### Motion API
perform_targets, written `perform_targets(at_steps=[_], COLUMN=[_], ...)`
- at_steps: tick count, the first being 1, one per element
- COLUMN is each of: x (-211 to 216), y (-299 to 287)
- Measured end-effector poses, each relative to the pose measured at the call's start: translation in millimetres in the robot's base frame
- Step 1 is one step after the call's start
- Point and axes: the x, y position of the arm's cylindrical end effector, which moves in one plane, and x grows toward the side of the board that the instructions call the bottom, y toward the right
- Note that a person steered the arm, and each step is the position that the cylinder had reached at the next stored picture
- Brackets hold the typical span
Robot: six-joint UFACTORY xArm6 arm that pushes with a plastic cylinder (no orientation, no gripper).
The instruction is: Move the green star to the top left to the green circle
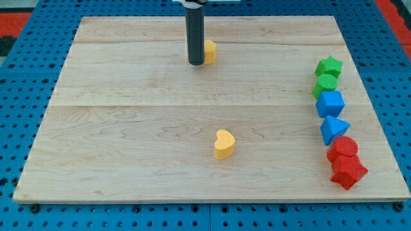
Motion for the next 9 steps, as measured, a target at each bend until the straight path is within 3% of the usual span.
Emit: perform_targets(at_steps=[1, 2, 5, 6, 7, 9], x=[0.0, -4.2, -18.4, 2.9, 35.5, 13.7], y=[0.0, 37.8, 322.6, 343.5, 321.7, 291.9])
